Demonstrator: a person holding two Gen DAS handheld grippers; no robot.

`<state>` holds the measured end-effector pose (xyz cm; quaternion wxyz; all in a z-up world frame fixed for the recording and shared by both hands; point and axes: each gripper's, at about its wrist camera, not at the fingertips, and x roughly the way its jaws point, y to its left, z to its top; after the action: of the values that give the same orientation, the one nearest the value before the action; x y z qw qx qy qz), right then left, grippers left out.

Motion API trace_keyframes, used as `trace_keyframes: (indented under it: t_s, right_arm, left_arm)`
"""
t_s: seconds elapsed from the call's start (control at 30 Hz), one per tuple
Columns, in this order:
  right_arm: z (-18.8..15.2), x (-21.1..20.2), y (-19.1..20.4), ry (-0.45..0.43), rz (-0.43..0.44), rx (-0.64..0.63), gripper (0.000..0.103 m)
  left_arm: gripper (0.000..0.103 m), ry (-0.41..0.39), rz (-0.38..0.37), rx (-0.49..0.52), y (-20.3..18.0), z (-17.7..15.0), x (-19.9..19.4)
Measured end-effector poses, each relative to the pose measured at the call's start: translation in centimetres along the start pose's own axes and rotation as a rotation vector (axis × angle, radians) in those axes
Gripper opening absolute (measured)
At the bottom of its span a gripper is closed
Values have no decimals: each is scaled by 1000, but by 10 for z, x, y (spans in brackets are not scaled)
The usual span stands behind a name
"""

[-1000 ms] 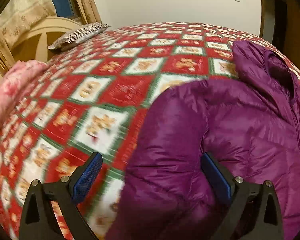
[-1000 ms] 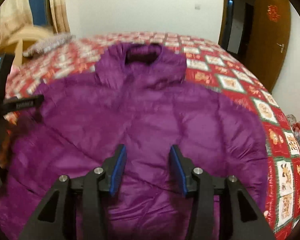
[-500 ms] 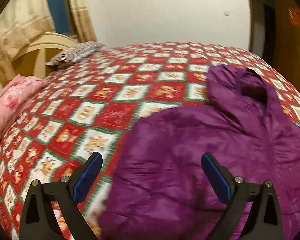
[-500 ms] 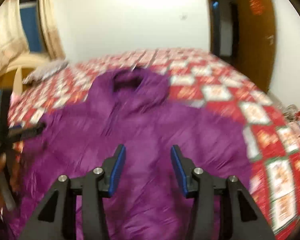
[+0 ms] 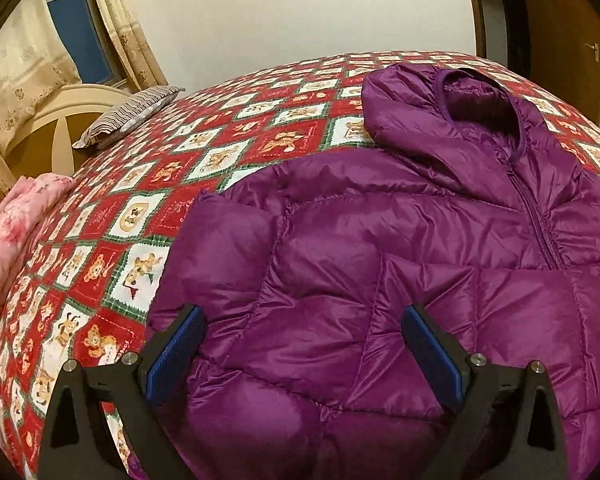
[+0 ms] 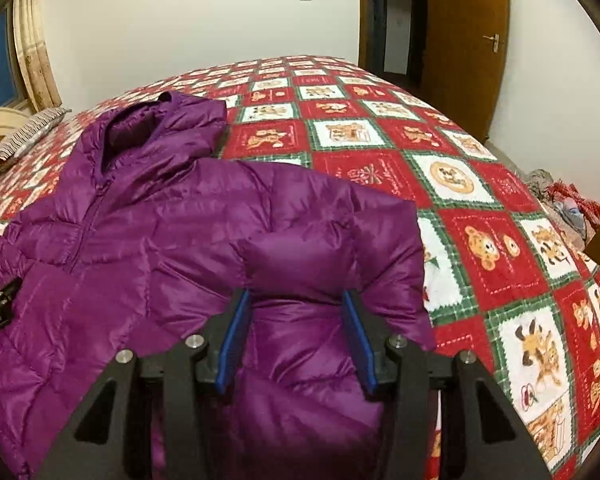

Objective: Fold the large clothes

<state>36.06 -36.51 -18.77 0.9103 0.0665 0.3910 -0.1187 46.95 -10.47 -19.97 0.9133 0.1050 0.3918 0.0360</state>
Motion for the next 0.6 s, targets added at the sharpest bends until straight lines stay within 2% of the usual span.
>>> trace_keyframes:
  t_s: [0.6]
  right_arm:
    - [-5,4,5,-2,-18,-19,51]
  left_arm:
    - [101,-1,21,8,-3,-1,3]
